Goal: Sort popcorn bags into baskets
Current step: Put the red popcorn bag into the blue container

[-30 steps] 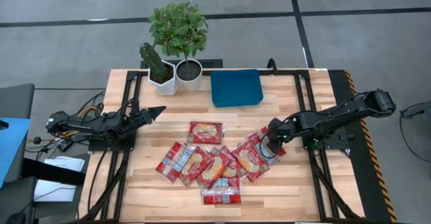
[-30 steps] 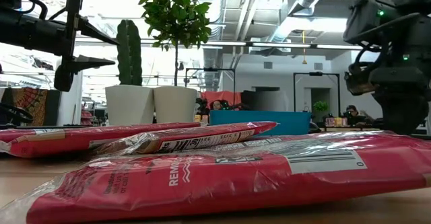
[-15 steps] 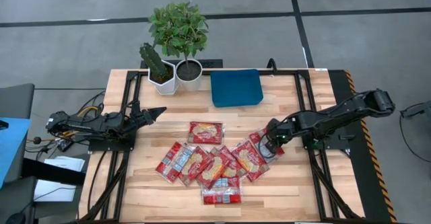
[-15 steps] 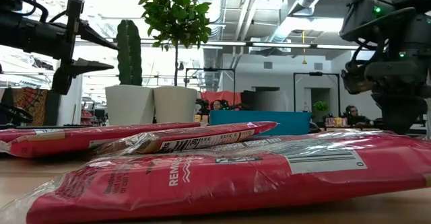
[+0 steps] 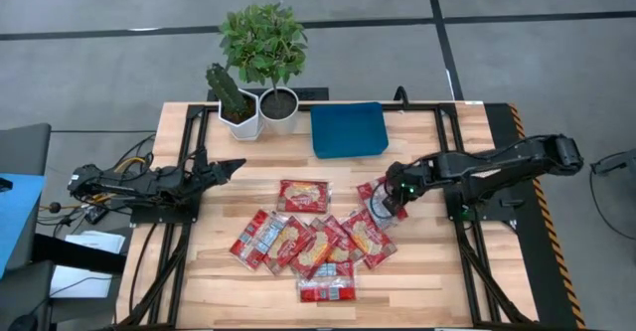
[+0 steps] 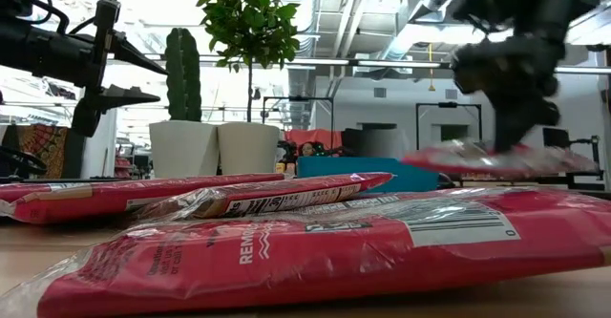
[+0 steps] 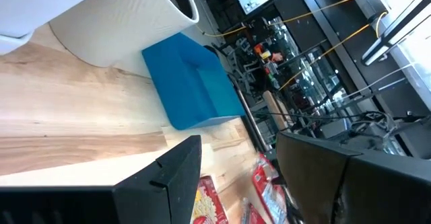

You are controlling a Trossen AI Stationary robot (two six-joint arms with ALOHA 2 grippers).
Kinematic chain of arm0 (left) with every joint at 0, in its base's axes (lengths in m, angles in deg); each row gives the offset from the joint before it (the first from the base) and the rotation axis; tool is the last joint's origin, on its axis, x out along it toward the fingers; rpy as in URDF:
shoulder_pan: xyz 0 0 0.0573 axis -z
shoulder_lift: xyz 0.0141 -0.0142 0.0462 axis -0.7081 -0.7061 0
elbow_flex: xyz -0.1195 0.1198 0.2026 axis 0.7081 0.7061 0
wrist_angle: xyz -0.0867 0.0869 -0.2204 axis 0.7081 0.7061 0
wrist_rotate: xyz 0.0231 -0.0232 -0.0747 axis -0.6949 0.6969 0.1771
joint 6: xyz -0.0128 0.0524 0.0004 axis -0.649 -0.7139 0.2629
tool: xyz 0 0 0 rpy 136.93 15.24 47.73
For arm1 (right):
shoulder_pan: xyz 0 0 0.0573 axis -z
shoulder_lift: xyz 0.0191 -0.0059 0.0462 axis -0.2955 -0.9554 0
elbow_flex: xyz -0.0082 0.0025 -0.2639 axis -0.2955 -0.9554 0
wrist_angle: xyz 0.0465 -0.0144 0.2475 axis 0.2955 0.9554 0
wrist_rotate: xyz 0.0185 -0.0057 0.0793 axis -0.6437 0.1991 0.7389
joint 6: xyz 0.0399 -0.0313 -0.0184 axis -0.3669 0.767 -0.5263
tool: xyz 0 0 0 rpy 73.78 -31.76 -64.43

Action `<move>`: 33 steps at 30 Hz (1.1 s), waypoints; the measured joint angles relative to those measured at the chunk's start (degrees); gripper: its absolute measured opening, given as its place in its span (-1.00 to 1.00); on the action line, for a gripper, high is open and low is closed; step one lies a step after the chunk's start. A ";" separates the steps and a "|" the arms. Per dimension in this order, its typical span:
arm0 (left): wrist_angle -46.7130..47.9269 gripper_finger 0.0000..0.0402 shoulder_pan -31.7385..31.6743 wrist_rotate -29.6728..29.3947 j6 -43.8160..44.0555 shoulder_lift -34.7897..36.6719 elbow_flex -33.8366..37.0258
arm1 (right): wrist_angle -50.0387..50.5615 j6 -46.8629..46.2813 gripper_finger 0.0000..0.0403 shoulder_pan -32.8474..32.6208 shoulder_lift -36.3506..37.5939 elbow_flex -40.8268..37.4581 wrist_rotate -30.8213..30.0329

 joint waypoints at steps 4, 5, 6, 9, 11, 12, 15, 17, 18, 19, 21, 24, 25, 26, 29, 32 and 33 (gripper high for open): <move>0.11 -0.09 0.00 -0.02 0.00 0.00 0.00 | -0.17 3.19 -0.99 4.38 0.02 5.09 0.15; 0.13 -0.09 0.00 -0.04 0.00 0.00 0.00 | -0.23 3.99 -0.99 5.76 0.02 6.44 0.15; 0.18 -0.09 0.00 -0.03 0.00 0.00 0.00 | -0.43 4.72 -0.99 7.20 0.02 7.82 0.15; 0.50 -0.09 0.00 -0.04 0.00 0.00 0.00 | -2.07 7.26 -1.00 12.06 -0.44 11.35 0.15; 0.50 -0.09 0.00 -0.06 0.00 0.00 0.00 | -2.94 8.99 -1.00 15.95 -0.84 13.26 0.09; 0.52 -0.09 -0.02 -0.06 0.00 0.00 0.00 | -3.59 9.90 -1.00 17.96 -1.51 14.24 0.01; 0.58 -0.09 0.00 -0.04 0.00 0.00 0.00 | -4.55 12.89 -1.00 24.20 -4.05 16.78 -0.12; 1.00 -0.09 0.00 -0.05 0.00 0.00 0.00 | -6.95 14.48 -1.00 27.56 -6.67 18.84 0.22; 1.22 -0.09 0.00 -0.04 0.00 0.00 0.00 | -7.95 15.02 -1.00 28.80 -8.16 20.06 0.28; 1.34 -0.09 0.00 -0.03 0.03 0.00 0.00 | -7.81 15.94 -1.00 29.95 -9.68 21.28 0.47; 1.92 -0.09 0.00 -0.03 0.11 0.01 0.00 | -8.55 17.57 -1.00 31.64 -13.44 23.95 1.66; 2.08 -0.09 0.00 0.11 0.19 0.00 0.00 | -8.83 19.40 -1.00 32.98 -19.23 28.40 1.92; 2.08 -0.09 0.00 0.12 0.19 0.00 0.00 | -9.33 19.88 -1.00 33.28 -21.30 29.87 1.94; 2.09 -0.09 0.00 0.12 0.29 0.01 0.00 | -9.15 20.36 -1.00 33.64 -23.05 31.00 1.99; 2.10 -0.09 -0.02 0.12 0.67 0.01 0.00 | -8.93 20.99 -1.00 34.23 -28.33 34.11 1.97; 2.11 -0.09 -0.02 0.11 0.65 0.01 0.00 | -8.62 21.03 -1.00 34.29 -32.70 36.26 1.94; 2.12 -0.09 -0.02 0.07 0.65 0.00 0.00 | -9.04 21.03 -1.00 34.28 -34.01 36.83 1.97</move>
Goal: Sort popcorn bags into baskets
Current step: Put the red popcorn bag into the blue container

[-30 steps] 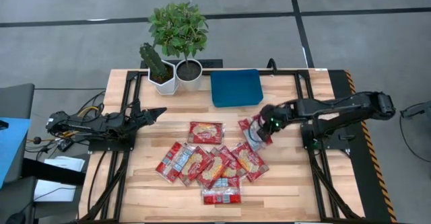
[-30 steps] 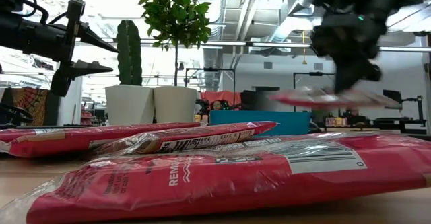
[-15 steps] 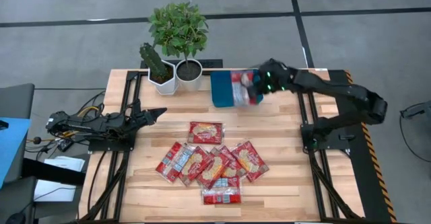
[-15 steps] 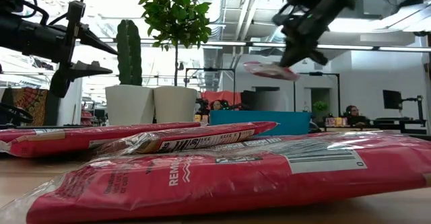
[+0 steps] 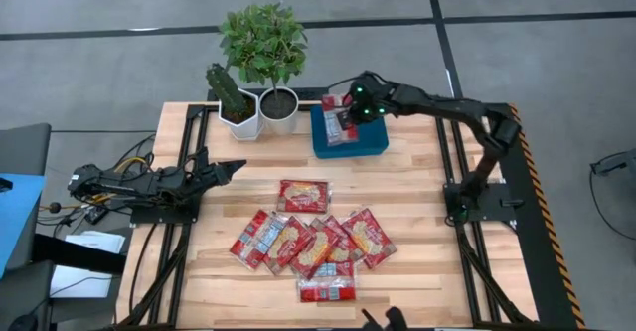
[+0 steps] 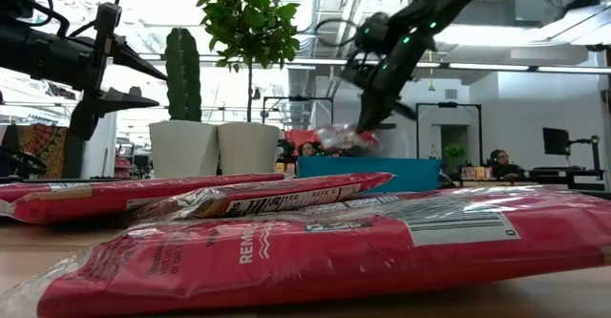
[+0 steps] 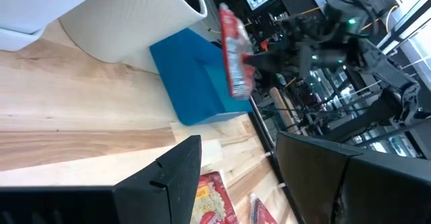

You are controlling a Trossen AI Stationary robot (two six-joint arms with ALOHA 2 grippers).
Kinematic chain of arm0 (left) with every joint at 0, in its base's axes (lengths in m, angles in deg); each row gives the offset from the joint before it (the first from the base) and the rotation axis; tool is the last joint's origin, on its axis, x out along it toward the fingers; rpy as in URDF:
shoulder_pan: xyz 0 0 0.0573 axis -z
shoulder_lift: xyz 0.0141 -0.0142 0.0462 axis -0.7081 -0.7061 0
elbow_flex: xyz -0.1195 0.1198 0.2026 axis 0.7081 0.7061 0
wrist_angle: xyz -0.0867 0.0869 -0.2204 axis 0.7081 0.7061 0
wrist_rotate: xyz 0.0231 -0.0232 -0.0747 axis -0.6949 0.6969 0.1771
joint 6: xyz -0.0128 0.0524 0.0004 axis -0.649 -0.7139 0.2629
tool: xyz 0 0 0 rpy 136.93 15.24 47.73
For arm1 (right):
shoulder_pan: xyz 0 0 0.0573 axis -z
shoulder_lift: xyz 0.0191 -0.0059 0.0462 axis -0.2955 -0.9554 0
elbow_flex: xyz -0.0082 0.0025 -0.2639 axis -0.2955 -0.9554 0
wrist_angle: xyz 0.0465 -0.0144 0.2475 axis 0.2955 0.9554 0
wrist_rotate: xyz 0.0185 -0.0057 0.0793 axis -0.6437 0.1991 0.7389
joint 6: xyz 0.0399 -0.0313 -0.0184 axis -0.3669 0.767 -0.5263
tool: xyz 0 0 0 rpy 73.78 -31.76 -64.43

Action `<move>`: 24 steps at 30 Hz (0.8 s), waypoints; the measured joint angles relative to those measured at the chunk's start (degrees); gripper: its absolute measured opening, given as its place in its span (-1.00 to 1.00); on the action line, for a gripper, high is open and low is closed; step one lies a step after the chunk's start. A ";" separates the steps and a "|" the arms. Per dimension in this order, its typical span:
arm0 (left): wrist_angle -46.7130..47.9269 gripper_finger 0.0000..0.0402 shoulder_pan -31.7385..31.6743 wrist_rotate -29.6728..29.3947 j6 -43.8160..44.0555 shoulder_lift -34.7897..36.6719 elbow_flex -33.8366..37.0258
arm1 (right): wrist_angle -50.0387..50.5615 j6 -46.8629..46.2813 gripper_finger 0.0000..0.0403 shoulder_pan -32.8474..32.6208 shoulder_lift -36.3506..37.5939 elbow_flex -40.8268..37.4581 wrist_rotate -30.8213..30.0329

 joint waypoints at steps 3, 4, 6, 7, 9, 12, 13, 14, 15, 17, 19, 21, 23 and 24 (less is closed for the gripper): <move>0.02 -0.09 0.00 -0.02 0.00 0.00 0.00 | 0.43 0.00 -1.00 -0.26 -3.42 1.77 0.18; 0.04 -0.09 0.00 -0.04 0.00 0.00 0.00 | 0.09 -0.07 -1.00 -0.48 -4.27 2.19 0.44; 0.11 -0.09 0.01 -0.07 0.00 0.02 0.00 | 0.35 -0.58 -0.99 -0.88 -5.84 3.11 0.59; 0.11 -0.09 0.00 -0.10 0.00 0.00 0.00 | 0.08 -0.77 -0.99 -1.03 -6.70 3.58 0.59; 0.11 -0.09 0.00 -0.15 0.00 0.01 0.00 | 0.48 -0.96 -0.99 -1.30 -7.98 3.88 0.75; 0.13 -0.09 0.00 -0.28 0.00 0.00 0.00 | 0.11 -2.61 -0.98 -1.40 -9.49 4.21 1.04; 0.13 -0.09 0.00 -0.40 0.00 0.01 0.00 | 0.14 -2.88 -0.97 -1.40 -9.83 4.21 1.31; 0.15 -0.09 0.01 -0.53 0.00 0.01 0.00 | 0.17 -3.02 -0.95 -1.40 -10.23 4.21 1.51; 0.15 -0.09 0.00 -0.71 -0.01 0.00 0.00 | 0.15 -3.02 -0.92 -1.38 -10.55 4.21 1.58; 0.16 -0.09 0.01 -1.21 -0.02 0.02 0.00 | 0.82 -3.02 -0.85 -1.38 -10.62 4.21 1.85; 0.17 -0.09 0.00 -1.66 -0.06 0.01 0.00 | -0.02 -3.04 -0.75 -1.35 -10.56 4.21 1.83; 0.20 -0.09 0.00 -1.94 -0.63 0.02 0.00 | 0.04 -3.04 -0.64 -1.35 -10.56 4.21 1.84; 0.22 -0.09 0.00 -2.11 -0.87 0.01 0.00 | -0.06 -3.02 -0.52 -1.35 -10.56 4.21 2.41; 0.22 -0.09 0.00 -2.18 -0.88 0.00 0.00 | -0.06 -3.00 -0.46 -1.22 -10.53 4.21 2.91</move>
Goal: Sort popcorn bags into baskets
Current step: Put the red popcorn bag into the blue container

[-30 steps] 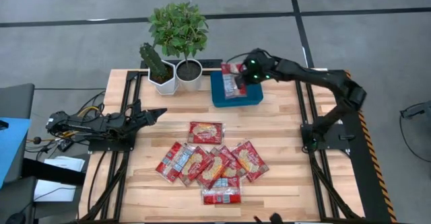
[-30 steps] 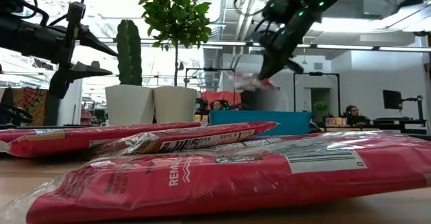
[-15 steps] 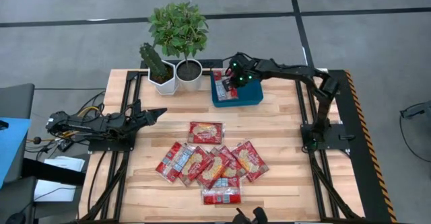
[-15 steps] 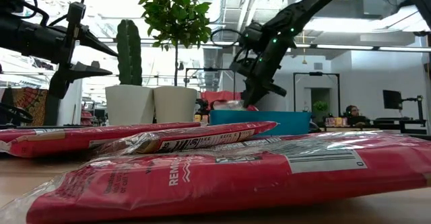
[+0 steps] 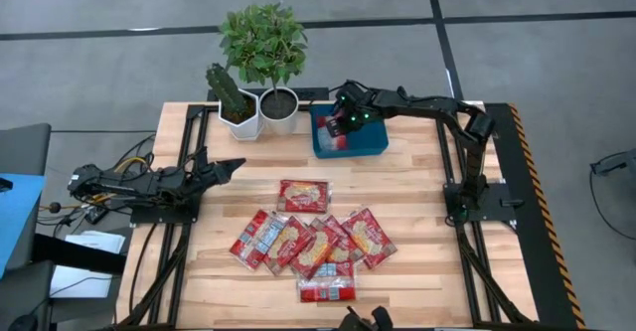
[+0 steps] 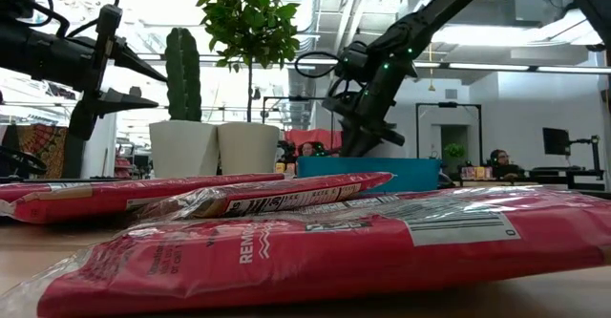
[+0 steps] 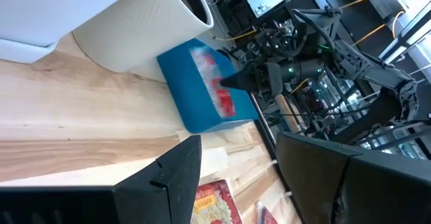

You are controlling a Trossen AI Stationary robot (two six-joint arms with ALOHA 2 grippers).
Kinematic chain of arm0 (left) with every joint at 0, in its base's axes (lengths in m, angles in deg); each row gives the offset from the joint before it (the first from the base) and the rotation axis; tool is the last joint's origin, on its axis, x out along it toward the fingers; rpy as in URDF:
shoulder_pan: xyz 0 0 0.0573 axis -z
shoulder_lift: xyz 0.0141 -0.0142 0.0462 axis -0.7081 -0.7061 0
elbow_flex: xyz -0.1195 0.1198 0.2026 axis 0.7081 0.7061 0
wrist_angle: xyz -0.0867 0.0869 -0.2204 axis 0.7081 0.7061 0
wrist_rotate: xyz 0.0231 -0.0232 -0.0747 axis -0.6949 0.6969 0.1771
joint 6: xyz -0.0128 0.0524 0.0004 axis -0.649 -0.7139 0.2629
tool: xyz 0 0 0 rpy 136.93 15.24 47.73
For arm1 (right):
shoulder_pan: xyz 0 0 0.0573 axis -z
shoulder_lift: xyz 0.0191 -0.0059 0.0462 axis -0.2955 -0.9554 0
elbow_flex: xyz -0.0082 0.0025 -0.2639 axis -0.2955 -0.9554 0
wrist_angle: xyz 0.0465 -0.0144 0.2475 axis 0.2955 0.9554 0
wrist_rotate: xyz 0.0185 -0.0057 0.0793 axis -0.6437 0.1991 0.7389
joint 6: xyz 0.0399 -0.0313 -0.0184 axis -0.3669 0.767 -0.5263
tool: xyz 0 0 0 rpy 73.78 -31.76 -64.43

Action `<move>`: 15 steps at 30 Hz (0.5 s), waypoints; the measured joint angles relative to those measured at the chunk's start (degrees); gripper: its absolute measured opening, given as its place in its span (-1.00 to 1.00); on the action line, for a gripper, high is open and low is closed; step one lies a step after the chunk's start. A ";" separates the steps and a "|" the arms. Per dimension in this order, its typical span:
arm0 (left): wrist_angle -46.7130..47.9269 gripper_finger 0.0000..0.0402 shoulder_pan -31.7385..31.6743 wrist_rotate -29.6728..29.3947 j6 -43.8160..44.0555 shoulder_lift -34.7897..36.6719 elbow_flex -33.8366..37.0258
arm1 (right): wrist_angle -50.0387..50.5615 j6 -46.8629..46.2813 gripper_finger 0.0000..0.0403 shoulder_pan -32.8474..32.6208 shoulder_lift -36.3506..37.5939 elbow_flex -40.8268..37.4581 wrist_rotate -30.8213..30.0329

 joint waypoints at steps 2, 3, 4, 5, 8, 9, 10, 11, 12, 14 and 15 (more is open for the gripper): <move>0.04 -0.09 0.00 -0.42 -0.01 0.02 0.00 | 0.02 0.54 -0.34 0.08 0.00 0.00 0.44; 0.04 -0.09 0.00 -0.42 -0.01 0.02 0.00 | 0.03 0.88 -0.28 0.08 0.08 0.00 0.50; 0.04 -0.09 0.00 -0.44 -0.01 0.00 0.00 | 0.24 1.10 -0.22 0.08 0.37 0.00 0.50; 0.04 -0.09 0.02 -0.46 -0.01 0.01 0.00 | 0.48 1.37 -0.17 0.21 0.80 0.00 0.48; 0.07 -0.09 0.00 -0.48 -0.02 0.00 0.00 | 0.87 2.52 -0.07 0.47 2.67 0.00 0.20; 0.06 -0.09 0.00 -0.49 -0.02 0.00 0.00 | 1.67 3.34 -0.05 0.47 3.35 0.00 0.19; 0.07 -0.09 0.00 -0.48 0.00 0.01 0.00 | 2.81 4.74 -0.04 0.47 4.17 0.00 0.24; 0.07 -0.09 0.02 -0.48 0.17 0.00 0.00 | 4.49 6.33 -0.04 0.31 5.10 0.00 0.59; 0.07 -0.09 0.00 -0.49 0.50 0.00 0.00 | 6.54 7.65 -0.03 -0.05 6.28 0.00 1.29; 0.07 -0.09 0.02 -0.46 1.03 0.00 0.00 | 11.38 9.38 -0.04 -1.48 8.93 0.02 3.35; 0.07 -0.09 0.00 -0.43 1.21 0.00 0.00 | 14.69 10.08 -0.05 -2.50 10.32 0.02 4.22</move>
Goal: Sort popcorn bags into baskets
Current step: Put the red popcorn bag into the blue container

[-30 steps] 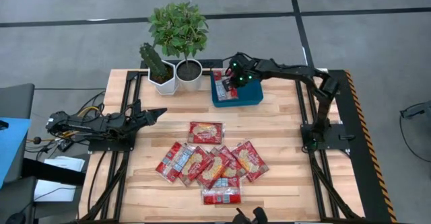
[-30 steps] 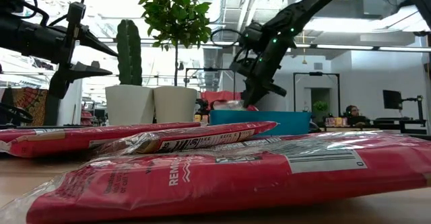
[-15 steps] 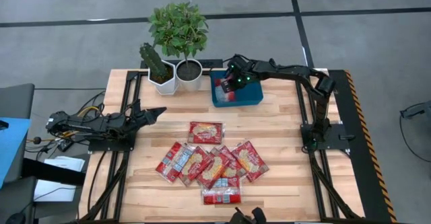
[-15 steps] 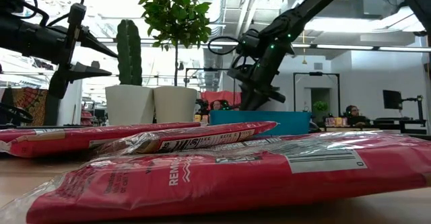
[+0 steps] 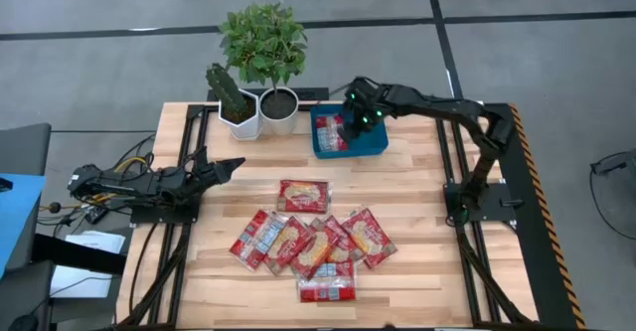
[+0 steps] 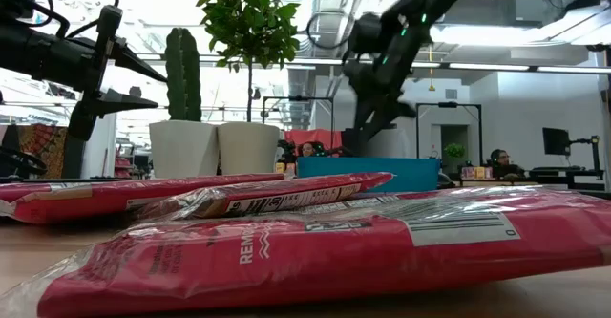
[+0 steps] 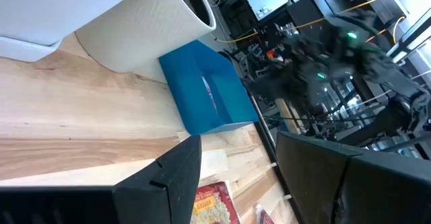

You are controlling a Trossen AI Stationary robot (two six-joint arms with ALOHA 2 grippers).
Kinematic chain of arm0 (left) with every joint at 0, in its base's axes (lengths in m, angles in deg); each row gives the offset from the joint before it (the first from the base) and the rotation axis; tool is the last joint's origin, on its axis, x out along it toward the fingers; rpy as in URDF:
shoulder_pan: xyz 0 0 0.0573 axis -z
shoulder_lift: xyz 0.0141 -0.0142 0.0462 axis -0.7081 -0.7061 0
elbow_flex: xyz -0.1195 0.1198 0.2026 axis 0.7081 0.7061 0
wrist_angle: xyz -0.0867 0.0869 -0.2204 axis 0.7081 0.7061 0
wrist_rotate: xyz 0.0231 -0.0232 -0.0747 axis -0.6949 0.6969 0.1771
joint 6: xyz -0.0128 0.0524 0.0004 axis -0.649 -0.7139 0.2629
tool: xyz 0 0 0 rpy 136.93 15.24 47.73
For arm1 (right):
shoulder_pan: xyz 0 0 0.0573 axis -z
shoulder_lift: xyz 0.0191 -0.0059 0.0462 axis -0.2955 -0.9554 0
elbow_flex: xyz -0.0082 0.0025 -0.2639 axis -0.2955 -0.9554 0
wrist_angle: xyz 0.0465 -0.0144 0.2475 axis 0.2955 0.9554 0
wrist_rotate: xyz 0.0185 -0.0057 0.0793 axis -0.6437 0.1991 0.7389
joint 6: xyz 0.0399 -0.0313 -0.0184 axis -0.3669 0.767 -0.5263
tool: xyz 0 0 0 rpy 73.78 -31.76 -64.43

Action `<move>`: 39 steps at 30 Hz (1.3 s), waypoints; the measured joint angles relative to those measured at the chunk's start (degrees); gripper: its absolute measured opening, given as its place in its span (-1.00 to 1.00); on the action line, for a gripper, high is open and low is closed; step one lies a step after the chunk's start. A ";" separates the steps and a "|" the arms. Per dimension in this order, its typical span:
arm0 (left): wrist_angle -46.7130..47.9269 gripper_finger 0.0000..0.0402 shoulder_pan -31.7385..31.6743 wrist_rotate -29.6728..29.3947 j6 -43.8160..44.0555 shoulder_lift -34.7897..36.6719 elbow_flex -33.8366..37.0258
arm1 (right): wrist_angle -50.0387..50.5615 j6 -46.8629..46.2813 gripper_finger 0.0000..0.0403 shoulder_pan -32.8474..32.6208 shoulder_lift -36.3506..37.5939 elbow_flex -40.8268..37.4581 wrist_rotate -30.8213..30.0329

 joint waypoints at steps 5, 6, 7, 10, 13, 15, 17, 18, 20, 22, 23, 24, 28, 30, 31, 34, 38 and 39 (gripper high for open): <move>0.00 -0.09 0.01 0.31 0.00 0.00 0.00 | 16.23 2.00 -0.12 -8.50 6.98 -1.19 0.00; 0.00 -0.09 0.00 0.31 -0.01 0.00 0.00 | 17.58 0.77 -0.12 -10.59 8.44 -2.16 -0.05; 0.00 -0.09 0.02 0.31 -0.11 0.00 0.00 | 17.83 -1.00 -0.13 -12.73 9.93 -3.56 -0.07; 0.00 -0.09 0.02 0.31 -0.73 0.01 0.00 | 16.59 -8.01 -0.10 -19.38 14.59 -9.04 -0.12; 0.00 -0.09 0.01 0.31 -0.76 0.00 0.00 | 14.76 -15.34 0.01 -25.47 18.49 -15.42 -0.16; 0.00 -0.09 0.02 0.31 -0.76 0.01 0.00 | 12.54 -19.95 0.12 -29.21 20.42 -19.86 -0.18; 0.00 -0.09 0.00 0.31 -0.76 0.00 0.00 | 9.30 -24.05 0.23 -32.40 21.83 -23.96 -0.16; 0.00 -0.09 0.02 0.33 -0.77 0.00 0.00 | 7.11 -26.03 0.27 -33.82 22.19 -25.72 -0.18; 0.00 -0.09 0.02 0.33 -0.76 0.00 0.00 | 2.41 -29.62 0.34 -36.13 22.25 -28.98 -0.44; 0.00 -0.09 0.00 0.35 -0.73 0.01 0.00 | -1.12 -32.73 0.37 -38.14 21.43 -31.52 -1.68; 0.00 -0.09 0.02 0.35 -0.51 0.00 0.00 | -2.43 -33.69 0.37 -39.07 20.65 -32.44 -2.41; 0.00 -0.09 0.02 0.35 -0.24 0.02 0.00 | -3.57 -34.43 0.37 -39.95 19.79 -33.10 -3.11; 0.00 -0.09 0.02 0.55 0.00 0.00 0.00 | -6.71 -35.19 0.37 -42.56 15.71 -34.18 -5.10; 0.00 -0.09 0.00 0.55 0.16 0.00 0.00 | -8.19 -35.17 0.37 -43.53 13.55 -34.18 -5.90; 0.00 -0.09 0.01 0.55 0.26 0.00 0.00 | -8.90 -34.87 0.37 -43.93 12.47 -34.18 -6.02; 0.00 -0.09 0.02 0.57 0.57 0.00 0.00 | -11.59 -34.54 0.37 -44.83 9.17 -34.03 -6.10; 0.00 -0.09 0.02 0.57 1.66 0.00 0.00 | -12.95 -34.61 0.37 -45.69 6.44 -33.81 -6.43; 0.00 -0.09 0.00 0.57 1.85 0.00 0.00 | -12.74 -34.51 0.37 -45.84 6.25 -33.80 -6.60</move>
